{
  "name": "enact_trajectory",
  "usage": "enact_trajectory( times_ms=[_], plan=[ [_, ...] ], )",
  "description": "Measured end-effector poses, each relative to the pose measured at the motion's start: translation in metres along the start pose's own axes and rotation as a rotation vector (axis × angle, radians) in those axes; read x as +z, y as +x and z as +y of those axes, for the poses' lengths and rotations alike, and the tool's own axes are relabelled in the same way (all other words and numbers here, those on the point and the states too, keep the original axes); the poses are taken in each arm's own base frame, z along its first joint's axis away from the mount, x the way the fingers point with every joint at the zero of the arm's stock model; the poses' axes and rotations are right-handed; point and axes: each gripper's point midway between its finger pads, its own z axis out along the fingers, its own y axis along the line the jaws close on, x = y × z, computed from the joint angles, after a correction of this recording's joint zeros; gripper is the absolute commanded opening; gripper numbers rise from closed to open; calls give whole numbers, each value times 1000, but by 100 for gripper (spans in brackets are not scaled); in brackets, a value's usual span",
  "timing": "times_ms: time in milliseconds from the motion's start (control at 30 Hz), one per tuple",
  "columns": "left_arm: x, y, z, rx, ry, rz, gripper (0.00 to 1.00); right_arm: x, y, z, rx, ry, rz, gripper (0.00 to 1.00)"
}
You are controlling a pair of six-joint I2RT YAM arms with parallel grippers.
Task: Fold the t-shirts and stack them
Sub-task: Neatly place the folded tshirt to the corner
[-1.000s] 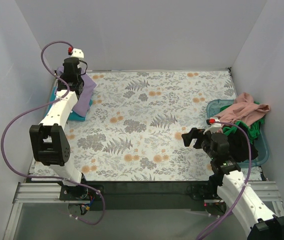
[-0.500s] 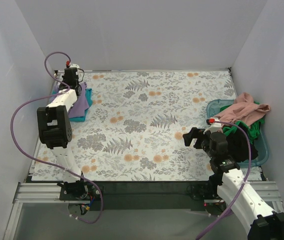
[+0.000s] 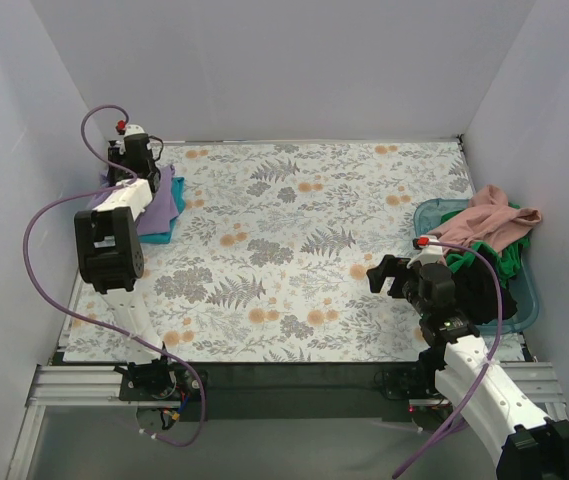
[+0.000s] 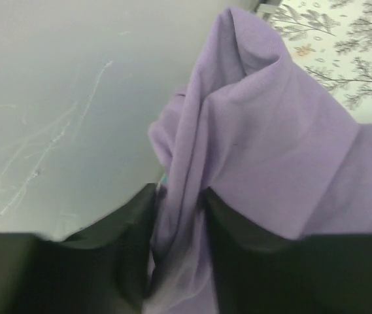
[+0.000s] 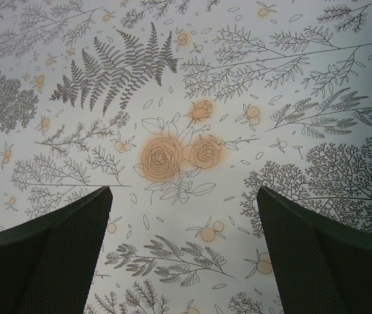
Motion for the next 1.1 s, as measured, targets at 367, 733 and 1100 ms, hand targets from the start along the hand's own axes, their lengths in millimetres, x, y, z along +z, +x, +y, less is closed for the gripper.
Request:
enact_trajectory(
  times_ms=[367, 733, 1100],
  plan=[
    [2, -18, 20, -96, -87, -28, 83, 0, 0, 0, 3, 3, 0, 98],
    [-3, -19, 1, -205, 23, 26, 88, -1, -1, -2, 11, 16, -8, 98],
    [-96, -110, -71, -623, 354, 77, 98, -7, -2, -9, 48, 77, 25, 99]
  ],
)
